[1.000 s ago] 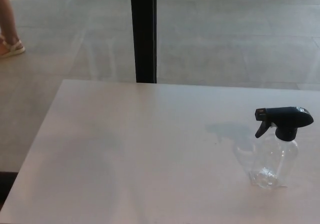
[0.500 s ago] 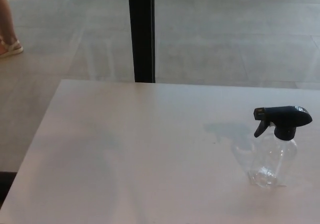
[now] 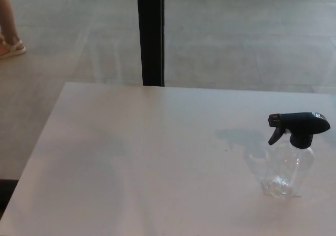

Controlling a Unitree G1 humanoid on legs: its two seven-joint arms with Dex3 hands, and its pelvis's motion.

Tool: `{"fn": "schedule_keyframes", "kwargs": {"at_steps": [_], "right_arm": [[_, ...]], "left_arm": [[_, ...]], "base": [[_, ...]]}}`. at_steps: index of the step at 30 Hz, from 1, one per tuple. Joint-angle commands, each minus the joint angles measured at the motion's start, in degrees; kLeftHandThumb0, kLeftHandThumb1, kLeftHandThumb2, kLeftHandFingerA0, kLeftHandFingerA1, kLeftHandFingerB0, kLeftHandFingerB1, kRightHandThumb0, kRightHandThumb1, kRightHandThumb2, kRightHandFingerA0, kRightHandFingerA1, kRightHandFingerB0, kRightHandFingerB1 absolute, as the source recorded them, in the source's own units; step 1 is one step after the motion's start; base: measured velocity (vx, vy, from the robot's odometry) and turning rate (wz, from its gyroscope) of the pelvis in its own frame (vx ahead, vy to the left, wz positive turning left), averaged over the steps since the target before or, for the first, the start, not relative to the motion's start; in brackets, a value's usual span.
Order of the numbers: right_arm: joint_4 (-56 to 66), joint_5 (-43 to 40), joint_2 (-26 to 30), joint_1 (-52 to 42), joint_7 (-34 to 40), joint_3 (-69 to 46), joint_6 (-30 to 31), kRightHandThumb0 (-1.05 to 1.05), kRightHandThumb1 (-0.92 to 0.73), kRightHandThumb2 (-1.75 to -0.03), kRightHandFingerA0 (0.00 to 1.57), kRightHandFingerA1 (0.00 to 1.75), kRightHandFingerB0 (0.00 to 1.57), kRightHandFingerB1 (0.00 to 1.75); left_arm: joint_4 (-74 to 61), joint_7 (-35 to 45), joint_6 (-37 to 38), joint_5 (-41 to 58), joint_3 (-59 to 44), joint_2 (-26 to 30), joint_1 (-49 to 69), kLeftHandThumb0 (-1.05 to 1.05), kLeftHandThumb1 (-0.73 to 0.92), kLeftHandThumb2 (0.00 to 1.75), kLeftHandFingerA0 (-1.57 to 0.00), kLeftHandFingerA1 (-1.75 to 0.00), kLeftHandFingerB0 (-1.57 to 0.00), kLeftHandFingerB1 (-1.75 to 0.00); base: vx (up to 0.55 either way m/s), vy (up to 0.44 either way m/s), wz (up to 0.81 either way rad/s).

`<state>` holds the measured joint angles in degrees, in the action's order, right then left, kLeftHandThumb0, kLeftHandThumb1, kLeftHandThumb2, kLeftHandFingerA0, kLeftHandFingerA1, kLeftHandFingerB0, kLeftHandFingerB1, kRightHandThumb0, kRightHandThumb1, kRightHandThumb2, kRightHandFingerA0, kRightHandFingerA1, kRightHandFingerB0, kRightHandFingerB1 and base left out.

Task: The robot uses its right hand to grab and lift the lid of the spray bottle kept in the middle of the desk and places the lid on the right side of the bottle

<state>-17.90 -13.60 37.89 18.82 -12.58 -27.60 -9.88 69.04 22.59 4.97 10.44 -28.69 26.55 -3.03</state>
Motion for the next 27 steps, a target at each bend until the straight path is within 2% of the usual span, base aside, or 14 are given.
{"fn": "schedule_keyframes", "kwargs": {"at_steps": [1,3,4,7,8,10,13,14,16,18,19,22,23,27], "right_arm": [[8.9,11.4,6.8,11.9,-14.1,20.3,7.7,-0.39,-0.33,-0.97,0.00,0.49,0.00,0.49],[9.4,12.1,7.5,12.0,-14.4,21.7,8.0,-0.88,-0.74,-0.63,0.19,0.36,0.09,0.28],[11.2,13.8,9.1,12.2,-16.5,24.2,9.1,-0.91,-0.61,-0.98,0.09,0.51,0.07,0.25],[14.4,14.9,11.6,13.4,-20.9,29.1,13.2,-0.86,-0.56,-0.96,0.08,0.52,0.04,0.26],[14.8,15.5,11.7,13.8,-21.4,30.7,14.0,-0.84,-0.55,-0.94,0.06,0.51,0.05,0.28],[14.5,16.6,11.9,14.9,-22.5,33.3,15.2,-0.85,-0.55,-0.97,0.06,0.50,0.10,0.23],[13.5,16.4,11.3,15.9,-23.5,36.1,17.5,-0.82,-0.67,-0.61,0.08,0.39,0.11,0.25],[13.3,16.5,11.2,15.9,-23.6,36.8,17.7,-0.88,-0.56,-0.95,0.02,0.37,0.14,0.27],[12.9,17.7,11.4,16.2,-24.0,38.6,17.7,-0.84,-0.69,-0.62,0.06,0.37,0.12,0.25],[12.6,17.7,11.5,16.6,-24.1,39.5,17.7,-0.83,-0.53,-0.95,0.04,0.41,0.09,0.32],[12.4,18.1,11.2,17.3,-24.7,40.5,18.4,-0.81,-0.67,-0.60,0.09,0.36,0.15,0.25],[12.6,19.1,10.9,19.1,-25.5,42.7,19.3,-0.38,-0.33,-0.96,0.04,0.53,0.00,0.48],[12.4,19.7,10.7,19.8,-25.7,43.5,19.4,-0.79,-0.68,-0.61,0.16,0.40,0.20,0.28],[12.8,20.9,10.5,21.0,-27.1,45.2,20.1,-0.79,-0.71,-0.62,0.15,0.39,0.23,0.28]], "left_arm": [[0.2,1.7,2.1,2.1,-0.8,1.4,0.7,-0.84,0.83,0.65,-0.60,-0.53,-0.43,-0.41],[0.3,1.6,2.0,2.2,-0.9,1.5,0.7,-0.84,0.82,0.65,-0.60,-0.53,-0.44,-0.41],[0.6,1.5,2.0,2.2,-1.0,1.5,0.6,-0.84,0.82,0.65,-0.59,-0.52,-0.44,-0.41],[1.2,1.9,2.2,2.1,-1.0,1.6,0.5,-0.83,0.83,0.65,-0.57,-0.50,-0.42,-0.41],[1.3,1.9,2.2,2.0,-1.0,1.7,0.7,-0.80,0.64,1.06,-0.49,-0.59,-0.35,-0.52],[1.2,2.0,2.4,2.1,-1.0,1.6,0.8,-0.85,0.82,0.65,-0.59,-0.51,-0.43,-0.40],[1.1,1.9,2.3,2.0,-0.9,1.7,0.7,-0.84,0.83,0.65,-0.59,-0.52,-0.43,-0.41],[1.3,1.9,2.2,2.0,-0.9,1.8,0.8,-0.84,0.82,0.65,-0.59,-0.52,-0.43,-0.40],[1.2,1.7,2.1,1.9,-0.9,1.9,0.8,-0.84,0.82,0.65,-0.61,-0.52,-0.44,-0.41],[1.1,1.4,2.1,1.8,-0.8,1.9,0.8,-0.83,0.82,0.65,-0.61,-0.53,-0.44,-0.41],[1.3,1.4,2.1,1.8,-0.7,1.9,0.8,-0.83,0.82,0.65,-0.60,-0.52,-0.44,-0.41],[1.1,1.5,1.8,2.1,-0.9,1.9,0.9,-0.83,0.82,0.65,-0.58,-0.52,-0.42,-0.41],[1.1,1.4,1.8,2.1,-0.9,2.0,0.9,-0.84,0.82,0.65,-0.59,-0.52,-0.42,-0.40],[1.1,1.8,2.3,2.0,-0.4,2.0,1.1,-0.84,0.83,0.65,-0.57,-0.53,-0.41,-0.41]], "base": [[0.00,0.000,0.00],[0.00,0.000,0.00],[0.00,0.000,0.00],[0.00,0.000,0.00],[0.00,0.000,0.00],[0.00,0.000,0.00],[0.00,0.000,0.00],[0.00,0.000,0.00],[0.00,0.000,0.00],[0.00,0.000,0.00],[0.00,0.000,0.00],[0.00,0.000,0.00],[0.00,0.000,0.00],[0.00,0.000,0.00]]}}
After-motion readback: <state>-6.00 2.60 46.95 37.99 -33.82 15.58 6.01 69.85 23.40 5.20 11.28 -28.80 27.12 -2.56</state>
